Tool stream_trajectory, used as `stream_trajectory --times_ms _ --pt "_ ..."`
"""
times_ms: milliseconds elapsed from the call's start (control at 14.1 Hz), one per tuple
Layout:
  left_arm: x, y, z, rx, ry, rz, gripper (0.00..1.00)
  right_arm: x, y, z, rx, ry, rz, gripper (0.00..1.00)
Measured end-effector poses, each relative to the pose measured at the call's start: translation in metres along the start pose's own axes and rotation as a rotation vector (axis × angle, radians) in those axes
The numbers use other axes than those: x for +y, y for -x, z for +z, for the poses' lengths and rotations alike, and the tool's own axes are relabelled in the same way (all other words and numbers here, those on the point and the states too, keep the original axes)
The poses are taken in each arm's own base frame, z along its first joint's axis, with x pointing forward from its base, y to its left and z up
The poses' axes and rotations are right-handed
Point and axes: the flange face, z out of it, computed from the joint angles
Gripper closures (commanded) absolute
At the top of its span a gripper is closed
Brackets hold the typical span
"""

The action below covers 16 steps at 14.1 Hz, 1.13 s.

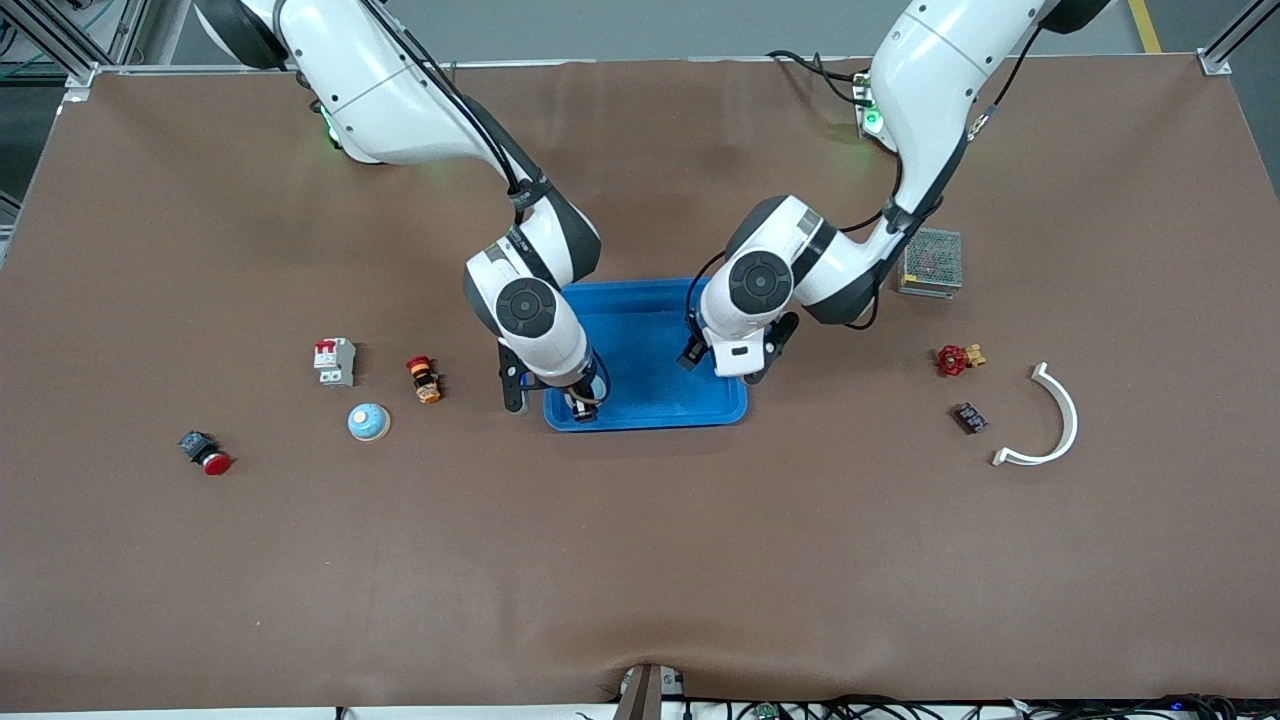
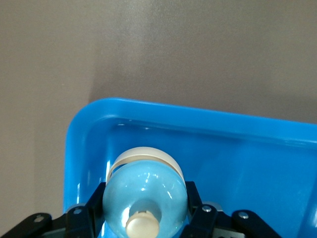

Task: Place electrolytic capacitor and blue bell in tray
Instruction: 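Lower the bell and capacitor into the tray and open both grippers, then move the right gripper to the second bell while the left gripper reaches capacitor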

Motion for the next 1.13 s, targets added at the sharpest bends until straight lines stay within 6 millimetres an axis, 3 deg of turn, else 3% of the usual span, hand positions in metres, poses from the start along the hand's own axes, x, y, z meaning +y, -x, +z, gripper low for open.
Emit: stream_trajectory --times_ms 141,212,283,354,707,919,1061,1131 --pt "-0.004 -0.019 -0.018 0.048 -0.017 -0.008 0.0 0.001 -0.001 0.008 0.008 0.007 -0.004 1.0" --pt "-0.008 -0.034 -0.026 0.075 -0.037 -0.017 0.0 0.002 -0.002 0.01 0.009 0.009 -0.004 0.91" --pt "-0.012 -0.052 -0.032 0.1 -0.056 -0.028 0.0 0.002 -0.002 0.01 0.009 0.009 -0.004 0.19" --pt "-0.016 -0.073 -0.038 0.124 -0.07 -0.044 0.0 0.001 -0.002 0.01 0.009 0.008 -0.004 0.0" --pt "-0.043 -0.19 -0.05 0.172 -0.122 -0.01 0.0 -0.006 0.007 -0.008 0.028 0.036 -0.045 0.0" --pt "-0.064 -0.243 -0.048 0.144 -0.143 0.038 0.0 -0.019 0.01 -0.056 0.053 0.169 -0.181 0.0" --pt "-0.076 -0.27 -0.05 0.128 -0.148 0.072 0.0 -0.031 -0.009 -0.097 0.023 0.25 -0.362 0.0" --pt "-0.082 -0.282 -0.051 0.124 -0.15 0.09 0.0 -0.038 -0.03 -0.114 0.005 0.273 -0.464 0.0"
